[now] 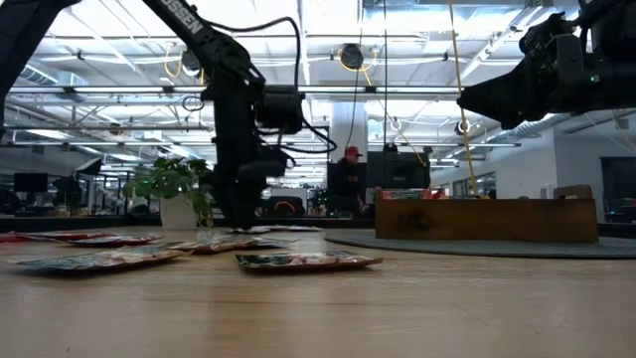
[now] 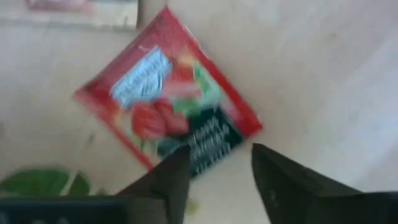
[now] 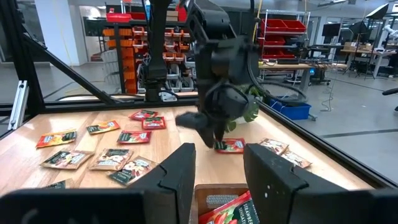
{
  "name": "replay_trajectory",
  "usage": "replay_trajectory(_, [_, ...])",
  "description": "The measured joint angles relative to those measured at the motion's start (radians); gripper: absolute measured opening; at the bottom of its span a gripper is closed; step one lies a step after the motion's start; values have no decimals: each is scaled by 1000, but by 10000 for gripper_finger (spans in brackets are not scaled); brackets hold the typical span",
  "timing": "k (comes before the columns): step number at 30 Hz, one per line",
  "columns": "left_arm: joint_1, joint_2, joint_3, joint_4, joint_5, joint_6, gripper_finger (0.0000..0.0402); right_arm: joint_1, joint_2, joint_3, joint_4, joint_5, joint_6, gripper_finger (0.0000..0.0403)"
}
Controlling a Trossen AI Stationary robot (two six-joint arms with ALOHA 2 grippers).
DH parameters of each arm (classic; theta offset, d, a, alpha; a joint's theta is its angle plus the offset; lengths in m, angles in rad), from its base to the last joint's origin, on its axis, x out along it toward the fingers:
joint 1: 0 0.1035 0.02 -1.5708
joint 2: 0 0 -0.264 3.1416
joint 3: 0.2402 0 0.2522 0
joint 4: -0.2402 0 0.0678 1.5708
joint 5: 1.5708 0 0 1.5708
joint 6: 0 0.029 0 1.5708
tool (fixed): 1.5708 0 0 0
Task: Pick & Place Tea
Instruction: Put the red tea bag into the left section of the wooden organizer
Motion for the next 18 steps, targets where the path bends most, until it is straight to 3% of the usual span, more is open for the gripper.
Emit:
replay_trajectory(3, [0,-50,2,6,-23,-7,221,0,0,0,0,0,0,123])
replay_trajectory(9, [10,-98,3,18,-176,-61,278,0,0,0,0,0,2,123])
replay_trajectory(18, [94,-52,4,77,-36,-258,346,0,0,0,5,0,14,123])
